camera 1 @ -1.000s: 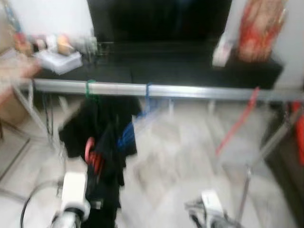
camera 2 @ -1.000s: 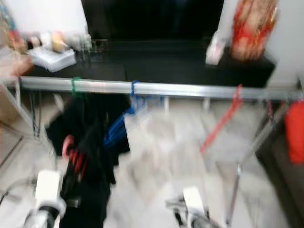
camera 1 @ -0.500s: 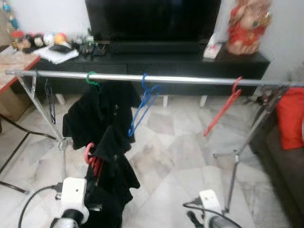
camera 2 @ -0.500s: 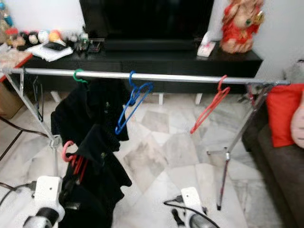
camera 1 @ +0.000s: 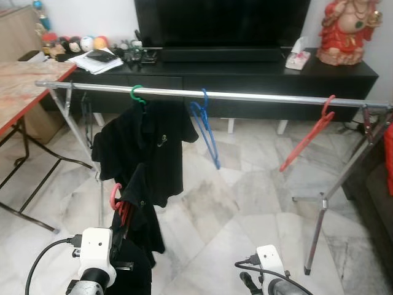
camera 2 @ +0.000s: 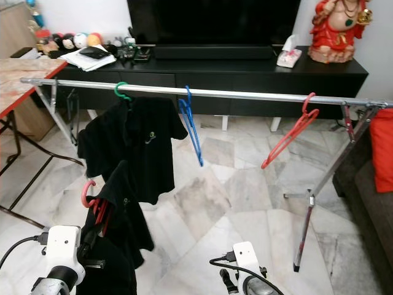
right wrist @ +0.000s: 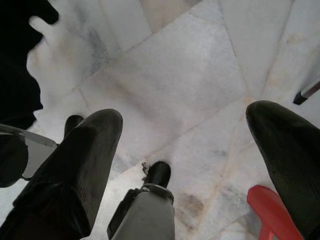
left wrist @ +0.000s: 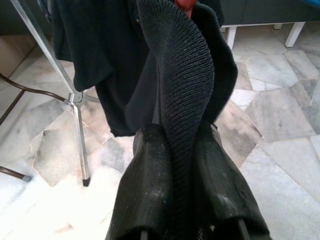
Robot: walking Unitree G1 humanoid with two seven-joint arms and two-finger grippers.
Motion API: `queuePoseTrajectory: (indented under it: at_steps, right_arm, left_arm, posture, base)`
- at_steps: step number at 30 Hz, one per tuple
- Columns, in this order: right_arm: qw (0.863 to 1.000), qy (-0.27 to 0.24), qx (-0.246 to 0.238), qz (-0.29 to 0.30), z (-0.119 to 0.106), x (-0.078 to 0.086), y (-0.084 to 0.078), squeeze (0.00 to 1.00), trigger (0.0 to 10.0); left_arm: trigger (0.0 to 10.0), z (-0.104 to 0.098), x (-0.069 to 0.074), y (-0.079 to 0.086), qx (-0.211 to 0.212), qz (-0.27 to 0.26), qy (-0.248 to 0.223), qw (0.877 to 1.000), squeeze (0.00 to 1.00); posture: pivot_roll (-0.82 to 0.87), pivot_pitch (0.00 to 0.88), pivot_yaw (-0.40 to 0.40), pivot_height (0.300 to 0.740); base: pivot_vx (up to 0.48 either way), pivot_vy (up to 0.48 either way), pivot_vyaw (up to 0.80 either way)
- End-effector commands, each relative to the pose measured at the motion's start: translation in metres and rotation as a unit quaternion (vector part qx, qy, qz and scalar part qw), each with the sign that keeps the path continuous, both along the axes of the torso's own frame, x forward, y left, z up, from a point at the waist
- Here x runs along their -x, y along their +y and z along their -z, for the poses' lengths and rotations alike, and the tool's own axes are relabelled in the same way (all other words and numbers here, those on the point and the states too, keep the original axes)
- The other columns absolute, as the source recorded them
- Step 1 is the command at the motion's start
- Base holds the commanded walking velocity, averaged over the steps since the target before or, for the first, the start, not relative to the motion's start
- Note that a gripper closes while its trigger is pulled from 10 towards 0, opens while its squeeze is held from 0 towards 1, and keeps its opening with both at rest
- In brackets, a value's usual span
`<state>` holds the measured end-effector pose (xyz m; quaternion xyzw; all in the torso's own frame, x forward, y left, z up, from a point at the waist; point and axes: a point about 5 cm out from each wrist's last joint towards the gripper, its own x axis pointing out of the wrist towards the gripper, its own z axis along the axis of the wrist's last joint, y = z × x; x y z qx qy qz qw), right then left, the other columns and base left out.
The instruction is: Hang hanger
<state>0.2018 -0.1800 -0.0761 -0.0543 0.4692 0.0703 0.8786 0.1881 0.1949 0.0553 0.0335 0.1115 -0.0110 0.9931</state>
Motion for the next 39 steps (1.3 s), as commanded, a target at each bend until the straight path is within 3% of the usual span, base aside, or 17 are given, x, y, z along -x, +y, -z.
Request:
queuePoseTrajectory:
  at_steps: [1,39]
  right_arm:
    - [1.000,-0.001,-0.006,0.003,0.0002,-0.0001,0.0023,0.00,10.0]
    - [1.000,-0.003,-0.007,0.017,0.0007,0.0009,0.0026,0.00,10.0]
  left_arm:
    - [10.0,-0.0077,-0.0034,0.0001,-0.001,0.002,-0.018,1.000,0.00]
    - [10.0,-0.0097,-0.0068,-0.0029,0.008,0.017,-0.020,1.000,0.00]
  posture:
    - [-0.01,0.000,0.035,0.740]
    - [-0.01,0.000,0.042,0.740]
  base:
    - [0.000,0.289,0.00]
    - [0.000,0.290,0.00]
